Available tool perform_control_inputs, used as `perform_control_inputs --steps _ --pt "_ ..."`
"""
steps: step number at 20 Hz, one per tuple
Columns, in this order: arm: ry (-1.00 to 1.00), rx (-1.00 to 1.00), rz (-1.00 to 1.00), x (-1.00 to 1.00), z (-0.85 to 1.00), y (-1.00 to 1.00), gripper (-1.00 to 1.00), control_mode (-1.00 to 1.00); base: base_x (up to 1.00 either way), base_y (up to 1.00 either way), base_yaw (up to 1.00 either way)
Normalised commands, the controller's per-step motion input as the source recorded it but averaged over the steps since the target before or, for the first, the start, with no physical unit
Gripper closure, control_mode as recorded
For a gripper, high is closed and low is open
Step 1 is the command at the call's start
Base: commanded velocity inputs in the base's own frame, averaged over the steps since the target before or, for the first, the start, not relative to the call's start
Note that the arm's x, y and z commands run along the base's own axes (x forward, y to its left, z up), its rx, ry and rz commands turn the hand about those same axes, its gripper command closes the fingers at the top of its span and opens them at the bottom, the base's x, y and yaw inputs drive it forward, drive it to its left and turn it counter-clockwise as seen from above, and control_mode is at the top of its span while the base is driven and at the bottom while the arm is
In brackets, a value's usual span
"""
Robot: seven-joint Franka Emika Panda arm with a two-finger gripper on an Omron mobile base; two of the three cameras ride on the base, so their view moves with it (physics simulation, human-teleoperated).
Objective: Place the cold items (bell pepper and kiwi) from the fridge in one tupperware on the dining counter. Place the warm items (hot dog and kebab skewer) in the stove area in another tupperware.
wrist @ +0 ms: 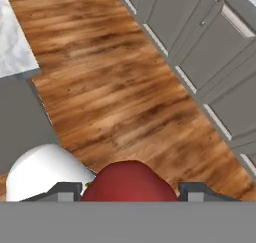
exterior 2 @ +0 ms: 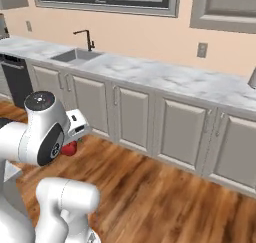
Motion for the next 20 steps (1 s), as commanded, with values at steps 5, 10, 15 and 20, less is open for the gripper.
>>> perform_control_inputs --steps 5,10,15,20 --pt "0.00 0.00 0.00 0.00 0.00 0.00 1.00 1.00 1.00 0.00 0.50" --pt "0.00 0.00 0.00 0.00 0.00 0.00 1.00 1.00 1.00 0.00 0.50" --pt "0.00 0.00 0.00 0.00 0.00 0.00 1.00 1.00 1.00 0.00 0.53" --pt "0.00 0.00 0.00 0.00 0.00 0.00 1.00 1.00 1.00 0.00 0.56"
